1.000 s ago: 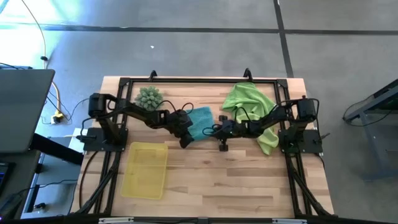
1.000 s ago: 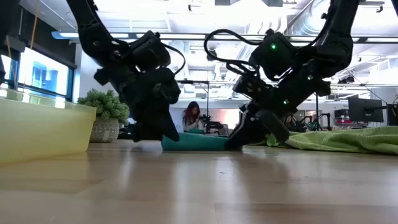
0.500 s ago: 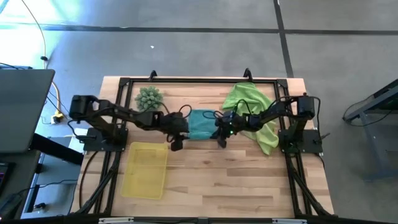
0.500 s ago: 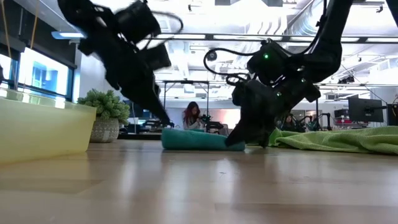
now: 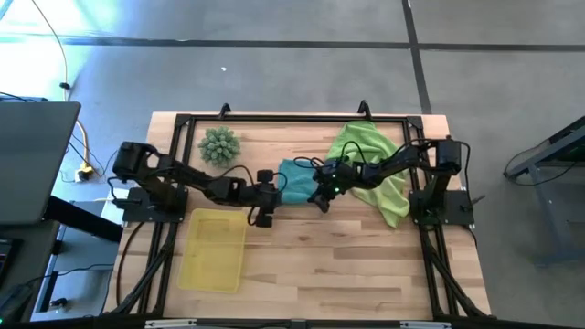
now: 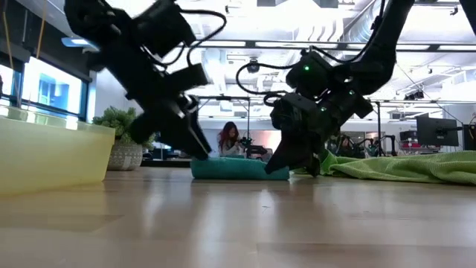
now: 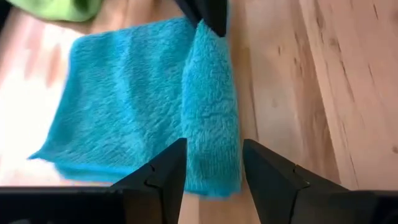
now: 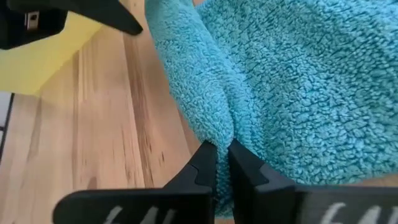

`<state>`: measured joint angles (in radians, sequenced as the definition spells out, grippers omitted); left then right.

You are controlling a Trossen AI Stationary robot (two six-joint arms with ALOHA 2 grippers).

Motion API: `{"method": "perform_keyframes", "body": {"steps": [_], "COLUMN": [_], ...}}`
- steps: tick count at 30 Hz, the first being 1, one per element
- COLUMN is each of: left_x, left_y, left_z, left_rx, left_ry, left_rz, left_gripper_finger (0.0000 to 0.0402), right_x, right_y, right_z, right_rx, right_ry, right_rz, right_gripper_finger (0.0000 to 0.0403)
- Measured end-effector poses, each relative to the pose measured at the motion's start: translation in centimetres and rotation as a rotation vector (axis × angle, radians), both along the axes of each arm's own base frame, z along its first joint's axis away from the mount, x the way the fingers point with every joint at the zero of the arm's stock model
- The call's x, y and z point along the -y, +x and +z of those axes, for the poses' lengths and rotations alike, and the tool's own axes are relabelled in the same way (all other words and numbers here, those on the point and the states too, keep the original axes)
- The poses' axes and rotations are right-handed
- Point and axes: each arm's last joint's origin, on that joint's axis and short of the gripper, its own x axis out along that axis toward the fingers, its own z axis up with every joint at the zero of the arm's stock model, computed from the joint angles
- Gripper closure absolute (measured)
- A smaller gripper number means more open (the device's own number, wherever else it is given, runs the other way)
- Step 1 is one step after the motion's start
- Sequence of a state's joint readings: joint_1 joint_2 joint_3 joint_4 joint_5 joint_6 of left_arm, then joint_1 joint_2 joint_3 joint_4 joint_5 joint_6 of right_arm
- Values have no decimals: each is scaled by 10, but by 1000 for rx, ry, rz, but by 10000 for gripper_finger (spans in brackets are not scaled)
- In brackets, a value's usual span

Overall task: Roll microfiber towels into tight, uniform cylinder then place into a basket
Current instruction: Roll the blue towel

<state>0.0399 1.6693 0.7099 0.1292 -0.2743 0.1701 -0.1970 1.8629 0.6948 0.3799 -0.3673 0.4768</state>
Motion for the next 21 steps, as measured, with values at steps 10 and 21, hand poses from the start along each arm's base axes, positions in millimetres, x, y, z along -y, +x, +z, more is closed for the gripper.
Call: {"method": "perform_keyframes", "body": {"steps": [10, 21], "left_x": [-9, -47], "left_y": [7, 0], "left_z": [-27, -28], "left_rx": [-12, 45], "left_ry": [-63, -543], "left_rz": [90, 216], "left_gripper_finger": [264, 361], "right_x": [2, 0], "right_y": [10, 9], "right_z": [8, 21], "right_rx": [-17, 41], "right_ry": [-32, -199], "right_rz": [34, 163], "right_gripper_finger": [400, 312]}}
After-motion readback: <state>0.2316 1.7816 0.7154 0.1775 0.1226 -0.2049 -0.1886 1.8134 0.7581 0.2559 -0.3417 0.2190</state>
